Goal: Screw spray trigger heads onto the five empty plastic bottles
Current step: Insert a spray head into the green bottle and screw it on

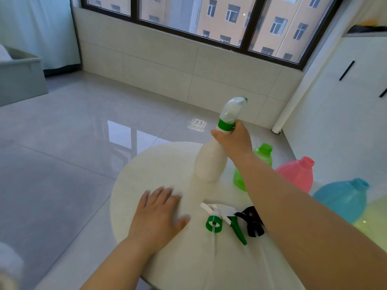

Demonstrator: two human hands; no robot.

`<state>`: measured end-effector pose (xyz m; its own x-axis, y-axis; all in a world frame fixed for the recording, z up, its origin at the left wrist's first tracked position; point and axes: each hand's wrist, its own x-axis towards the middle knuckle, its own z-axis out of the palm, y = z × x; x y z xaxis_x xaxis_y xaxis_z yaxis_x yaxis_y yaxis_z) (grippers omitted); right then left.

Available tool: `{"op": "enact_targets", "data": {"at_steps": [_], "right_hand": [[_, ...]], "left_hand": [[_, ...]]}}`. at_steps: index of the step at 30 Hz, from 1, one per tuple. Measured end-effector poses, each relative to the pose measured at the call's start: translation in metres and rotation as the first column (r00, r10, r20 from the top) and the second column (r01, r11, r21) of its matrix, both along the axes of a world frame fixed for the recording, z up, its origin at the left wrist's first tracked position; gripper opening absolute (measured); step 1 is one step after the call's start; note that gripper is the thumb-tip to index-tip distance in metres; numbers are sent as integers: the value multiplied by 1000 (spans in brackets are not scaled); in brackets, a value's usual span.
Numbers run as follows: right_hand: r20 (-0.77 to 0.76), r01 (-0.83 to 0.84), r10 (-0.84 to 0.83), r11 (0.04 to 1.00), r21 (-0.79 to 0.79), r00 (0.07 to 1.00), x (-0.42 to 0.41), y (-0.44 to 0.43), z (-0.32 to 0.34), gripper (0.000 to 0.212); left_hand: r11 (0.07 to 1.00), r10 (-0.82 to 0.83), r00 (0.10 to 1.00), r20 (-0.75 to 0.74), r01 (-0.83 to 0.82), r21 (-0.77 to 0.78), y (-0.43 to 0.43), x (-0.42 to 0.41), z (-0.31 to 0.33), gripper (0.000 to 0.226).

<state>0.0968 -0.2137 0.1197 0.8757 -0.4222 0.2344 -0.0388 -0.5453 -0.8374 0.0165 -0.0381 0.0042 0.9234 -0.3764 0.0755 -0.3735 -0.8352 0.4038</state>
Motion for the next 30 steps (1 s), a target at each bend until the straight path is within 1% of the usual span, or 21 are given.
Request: {"op": "enact_targets", "data": {"at_steps": [4, 6, 7, 9, 10, 11, 12, 13, 14, 15, 16, 20, 26, 28, 30], "right_hand": [[-59, 3, 0, 998, 67, 998, -9, -1, 5, 59], [-16, 30, -29, 994, 101, 999, -22, -1, 10, 59], [44, 51, -57, 992, 115, 997, -32, -1, 11, 54], [160, 80, -98, 990, 115, 982, -58, -1, 10, 34], [156, 78, -90, 994, 81, 984, -72, -2, 7, 24], [89, 56, -57, 998, 16, 994, -84, -2, 3, 21], [-49, 8, -12, 997, -78, 999, -96, -2, -3, 23], [-233, -67, 25, 982, -174, 972, -104, -1, -10, 28], [-404, -153, 40, 956, -250, 914, -111, 1, -18, 33], [-519, -216, 32, 930, -298, 854, -115, 3, -26, 39], [-576, -239, 12, 917, -321, 818, -118, 5, -33, 43], [-638, -216, -15, 935, -283, 770, -119, 13, -43, 49], [-675, -249, -36, 914, -320, 737, -116, 26, -47, 41], [-691, -254, -6, 928, -274, 722, -115, 26, -48, 37], [-731, -252, 27, 947, -200, 682, -113, 25, -48, 30]], "left_hand": [[1000, -3, 1000, -17, 4, 30, 0, -1, -1, 58], [999, -8, 1000, -22, 9, 42, 0, 0, -1, 59], [999, -10, 1000, -26, 12, 45, 0, 0, -1, 59], [999, -14, 999, -34, 16, 45, 1, -1, -1, 59], [999, -14, 999, -37, 16, 41, 1, -1, 0, 59], [999, -13, 999, -38, 14, 35, 0, -1, 1, 59], [999, -12, 999, -37, 13, 29, 0, -2, 2, 59], [1000, -10, 999, -37, 11, 24, 0, -2, 3, 58], [1000, -6, 999, -37, 7, 19, 0, -3, 4, 58], [1000, 0, 999, -38, 1, 14, 1, -4, 4, 57], [1000, 8, 999, -37, -8, 10, 1, -5, 5, 57], [1000, 18, 999, -37, -18, 3, 3, -11, 5, 56], [1000, 7, 999, -31, -7, 1, 6, -12, 4, 57], [1000, 7, 1000, -28, -7, 0, 6, -12, 4, 57], [1000, 7, 1000, -29, -7, -5, 6, -11, 4, 57]]}}
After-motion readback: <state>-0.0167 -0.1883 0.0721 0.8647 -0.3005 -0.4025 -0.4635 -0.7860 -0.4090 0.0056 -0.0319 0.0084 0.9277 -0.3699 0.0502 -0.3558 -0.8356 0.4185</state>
